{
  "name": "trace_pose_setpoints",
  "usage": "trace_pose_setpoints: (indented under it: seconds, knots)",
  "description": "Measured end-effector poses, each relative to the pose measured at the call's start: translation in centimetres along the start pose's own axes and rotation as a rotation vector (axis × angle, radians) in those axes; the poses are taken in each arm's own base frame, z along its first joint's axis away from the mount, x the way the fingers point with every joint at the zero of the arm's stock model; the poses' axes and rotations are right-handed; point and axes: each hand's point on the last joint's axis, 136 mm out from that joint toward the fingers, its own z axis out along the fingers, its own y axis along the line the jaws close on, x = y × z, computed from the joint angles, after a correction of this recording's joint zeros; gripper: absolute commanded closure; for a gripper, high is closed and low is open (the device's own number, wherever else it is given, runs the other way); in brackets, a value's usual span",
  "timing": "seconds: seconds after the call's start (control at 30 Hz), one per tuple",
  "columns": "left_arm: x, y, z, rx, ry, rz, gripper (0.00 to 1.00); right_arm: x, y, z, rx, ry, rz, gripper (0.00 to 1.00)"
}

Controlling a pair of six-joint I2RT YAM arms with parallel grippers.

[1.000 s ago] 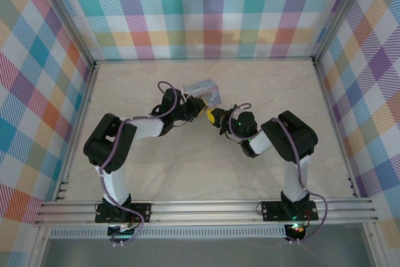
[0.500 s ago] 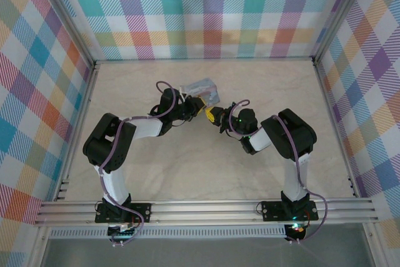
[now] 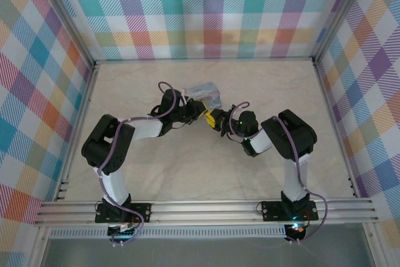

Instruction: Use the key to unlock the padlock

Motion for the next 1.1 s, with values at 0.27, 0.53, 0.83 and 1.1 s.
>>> trace_pose_setpoints:
  seconds: [0.27,0.53,0.83,1.1]
  knots:
    - [3.5,0.9,0.3,-0.05,0.121,0.031,0.99,0.7,-2.7,-3.7,0.077,-0.027,-0.016,0.66]
    - [3.9,1.1,-0.3,-0.075,0.137,0.061,0.99,1.3,-7.1,-7.1,0.205,-0.042,-0.027,0.64]
    - [5.0,2.1,-1.0,-0.137,0.176,0.075,0.98,2.3,-7.5,-8.5,0.289,-0.019,-0.122,0.64]
    - [5.1,2.0,-1.6,-0.151,0.177,0.084,0.97,3.3,-1.5,-9.5,0.395,-0.047,-0.424,0.59]
